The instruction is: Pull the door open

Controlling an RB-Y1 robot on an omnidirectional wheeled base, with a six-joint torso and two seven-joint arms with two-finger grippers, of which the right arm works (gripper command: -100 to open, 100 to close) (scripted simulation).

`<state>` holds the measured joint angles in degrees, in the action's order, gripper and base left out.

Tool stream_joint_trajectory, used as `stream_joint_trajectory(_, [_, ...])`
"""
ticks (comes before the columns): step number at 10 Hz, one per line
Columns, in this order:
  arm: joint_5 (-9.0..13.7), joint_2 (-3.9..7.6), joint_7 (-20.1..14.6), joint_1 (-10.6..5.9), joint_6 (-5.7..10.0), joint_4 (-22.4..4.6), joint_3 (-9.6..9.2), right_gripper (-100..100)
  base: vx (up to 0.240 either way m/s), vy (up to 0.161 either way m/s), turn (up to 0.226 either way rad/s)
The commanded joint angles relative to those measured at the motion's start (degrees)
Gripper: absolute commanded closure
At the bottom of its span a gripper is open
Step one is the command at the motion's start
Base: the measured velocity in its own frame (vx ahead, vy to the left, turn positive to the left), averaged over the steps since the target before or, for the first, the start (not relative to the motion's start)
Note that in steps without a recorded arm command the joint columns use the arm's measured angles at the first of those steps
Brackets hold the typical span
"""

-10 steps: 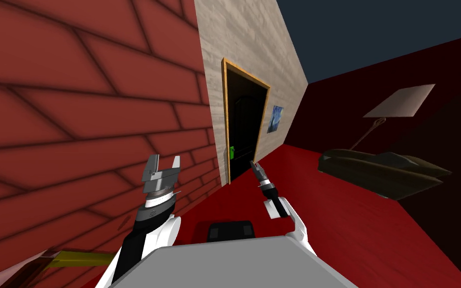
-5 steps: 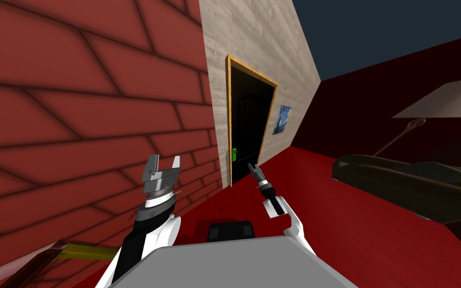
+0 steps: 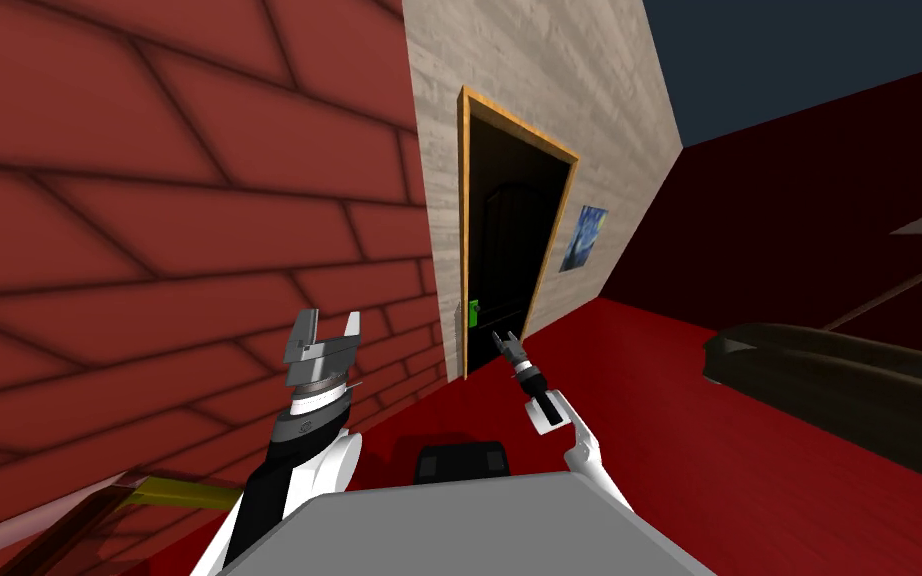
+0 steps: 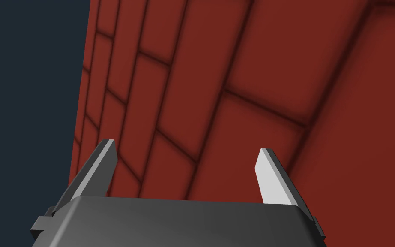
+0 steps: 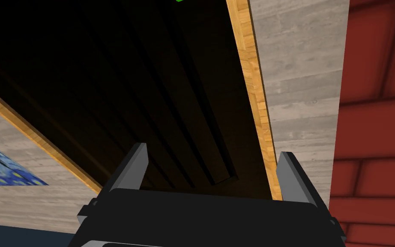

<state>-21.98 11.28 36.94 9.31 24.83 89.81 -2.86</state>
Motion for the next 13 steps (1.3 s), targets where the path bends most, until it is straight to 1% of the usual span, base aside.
stream_joint_trajectory(1, [-1.4, 0.53, 1.9, -0.76, -0.21, -2.0, -0.15, -100, 0.158, -0.061, 0.173])
stream_joint_trajectory(2, [-1.9, 0.68, 2.5, -1.09, -0.24, -2.8, -0.2, -100, 0.123, -0.057, 0.124])
stream_joint_trajectory(5, [-4.6, 1.46, 6.0, -2.84, -0.42, -7.1, -0.46, -100, 0.142, -0.077, 0.135])
stream_joint_trajectory(6, [-5.0, 1.58, 6.5, -3.1, -0.45, -7.8, -0.49, -100, 0.128, -0.091, 0.115])
stream_joint_trajectory(10, [-7.9, 2.39, 10.2, -4.96, -0.65, -12.3, -0.76, -100, 0.113, -0.069, 0.128])
stream_joint_trajectory(11, [-7.3, 2.26, 9.6, -5.04, -0.31, -12.3, -0.53, -100, 0.052, -0.032, 0.031])
stream_joint_trajectory(12, [-6.7, 2.01, 11.0, -6.51, -0.15, -14.6, 1.52, -100, 0.041, 0.002, 0.305])
stream_joint_trajectory(13, [-6.3, 1.89, 11.5, -7.12, -0.11, -15.6, 2.45, -100, 0.061, 0.002, 0.317])
